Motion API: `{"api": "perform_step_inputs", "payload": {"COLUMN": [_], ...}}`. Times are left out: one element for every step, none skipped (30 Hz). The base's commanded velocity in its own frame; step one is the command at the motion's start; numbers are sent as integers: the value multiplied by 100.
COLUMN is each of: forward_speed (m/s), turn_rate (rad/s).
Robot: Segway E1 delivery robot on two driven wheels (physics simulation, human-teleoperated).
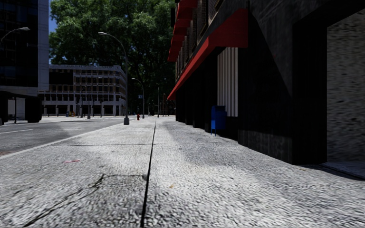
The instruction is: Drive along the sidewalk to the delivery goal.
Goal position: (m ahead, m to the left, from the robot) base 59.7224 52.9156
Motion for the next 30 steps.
{"api": "perform_step_inputs", "payload": {"forward_speed": [200, 200, 200, 200, 200, 200, 200, 200, 200, 200, 200, 200, 200, 200, 200, 200, 200, 200, 200, 200, 200, 200, 200, 200, 200, 200, 200, 200, 200, 200], "turn_rate": [17, 17, 17, 17, 17, 17, 18, 18, 19, 16, 16, 15, 14, 17, 21, 21, 21, 21, 22, 22, 22, 22, 18, 16, 15, 15, 15, 21, 24, 27]}}
